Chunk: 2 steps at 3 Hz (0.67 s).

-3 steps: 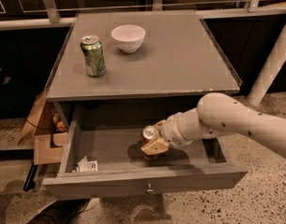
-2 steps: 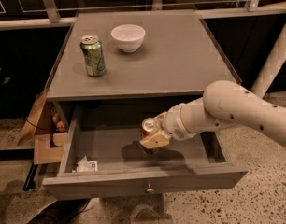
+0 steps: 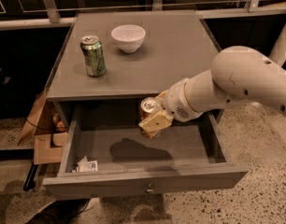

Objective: Pick orange can from top drawer and place on counter

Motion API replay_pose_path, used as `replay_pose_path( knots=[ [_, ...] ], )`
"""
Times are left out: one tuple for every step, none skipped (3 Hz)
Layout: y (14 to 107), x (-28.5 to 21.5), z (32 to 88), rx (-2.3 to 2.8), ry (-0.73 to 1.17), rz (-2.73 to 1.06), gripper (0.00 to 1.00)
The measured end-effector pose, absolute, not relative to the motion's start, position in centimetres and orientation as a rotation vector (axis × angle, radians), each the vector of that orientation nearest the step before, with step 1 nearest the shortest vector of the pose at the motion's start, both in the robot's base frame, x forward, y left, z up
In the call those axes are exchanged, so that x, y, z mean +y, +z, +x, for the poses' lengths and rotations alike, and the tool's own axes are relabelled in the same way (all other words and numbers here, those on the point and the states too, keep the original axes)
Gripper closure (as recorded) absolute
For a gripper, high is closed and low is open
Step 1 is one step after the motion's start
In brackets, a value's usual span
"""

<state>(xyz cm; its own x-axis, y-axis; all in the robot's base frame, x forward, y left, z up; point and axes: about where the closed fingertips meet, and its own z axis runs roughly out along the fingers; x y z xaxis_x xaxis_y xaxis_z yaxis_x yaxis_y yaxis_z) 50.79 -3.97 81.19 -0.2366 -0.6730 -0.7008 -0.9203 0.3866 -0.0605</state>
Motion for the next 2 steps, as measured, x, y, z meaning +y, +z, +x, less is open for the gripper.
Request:
replay_pose_path(
  knots=[
    [84.4,-3.9,51.5,2.001,0.455,-1.324,1.0],
    [88.0,-4.2,53.4,2.003,0.399,-1.268,1.0]
  ],
)
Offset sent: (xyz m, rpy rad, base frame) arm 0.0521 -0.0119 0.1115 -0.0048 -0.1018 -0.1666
